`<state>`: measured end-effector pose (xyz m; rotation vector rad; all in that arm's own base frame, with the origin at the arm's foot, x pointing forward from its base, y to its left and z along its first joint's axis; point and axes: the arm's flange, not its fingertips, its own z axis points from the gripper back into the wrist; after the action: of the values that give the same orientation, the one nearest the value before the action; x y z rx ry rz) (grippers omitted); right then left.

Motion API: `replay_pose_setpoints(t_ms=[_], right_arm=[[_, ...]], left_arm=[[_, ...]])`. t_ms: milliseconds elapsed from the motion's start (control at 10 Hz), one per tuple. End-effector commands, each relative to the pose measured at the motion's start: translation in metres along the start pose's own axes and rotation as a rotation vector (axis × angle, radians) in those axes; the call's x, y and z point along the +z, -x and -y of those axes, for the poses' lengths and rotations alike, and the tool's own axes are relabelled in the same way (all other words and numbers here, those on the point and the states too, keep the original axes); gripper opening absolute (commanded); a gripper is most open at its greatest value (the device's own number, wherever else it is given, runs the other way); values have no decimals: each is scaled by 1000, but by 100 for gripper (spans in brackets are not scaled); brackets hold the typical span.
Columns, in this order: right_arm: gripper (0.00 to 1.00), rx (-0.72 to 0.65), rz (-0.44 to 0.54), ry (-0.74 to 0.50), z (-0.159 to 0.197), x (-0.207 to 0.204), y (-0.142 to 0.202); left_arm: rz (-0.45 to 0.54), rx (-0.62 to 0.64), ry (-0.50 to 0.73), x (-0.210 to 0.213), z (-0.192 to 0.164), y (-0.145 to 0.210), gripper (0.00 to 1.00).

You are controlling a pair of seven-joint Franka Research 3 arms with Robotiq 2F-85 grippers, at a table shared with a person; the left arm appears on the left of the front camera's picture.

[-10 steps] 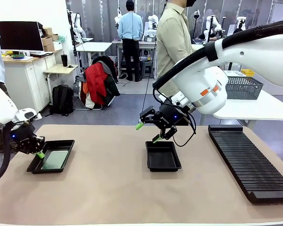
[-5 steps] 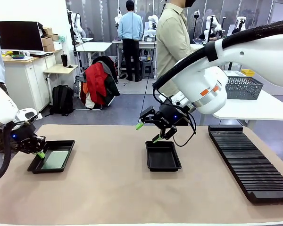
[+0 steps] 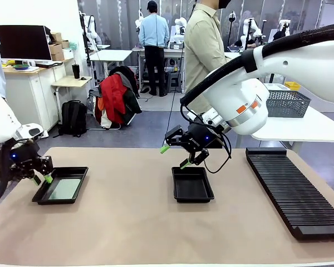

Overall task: Inspect and transfer BCBs to ESD trays.
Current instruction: Pick up the ESD tray and place it on the left side of the table.

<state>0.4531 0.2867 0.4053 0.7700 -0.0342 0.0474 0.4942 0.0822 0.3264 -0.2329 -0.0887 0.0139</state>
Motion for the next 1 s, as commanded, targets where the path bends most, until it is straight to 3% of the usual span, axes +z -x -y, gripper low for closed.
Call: replay_pose_setpoints(t_ms=[0, 400, 900], right_arm=[[100, -3, 1, -1, 0, 1, 1], [100, -3, 1, -1, 0, 1, 1], [100, -3, 1, -1, 0, 1, 1]], left_arm=[[-34, 7, -68, 25, 12, 12, 62], [-43, -7, -181, 78, 33, 25, 98], [-17, 2, -254, 136, 59, 45, 100]])
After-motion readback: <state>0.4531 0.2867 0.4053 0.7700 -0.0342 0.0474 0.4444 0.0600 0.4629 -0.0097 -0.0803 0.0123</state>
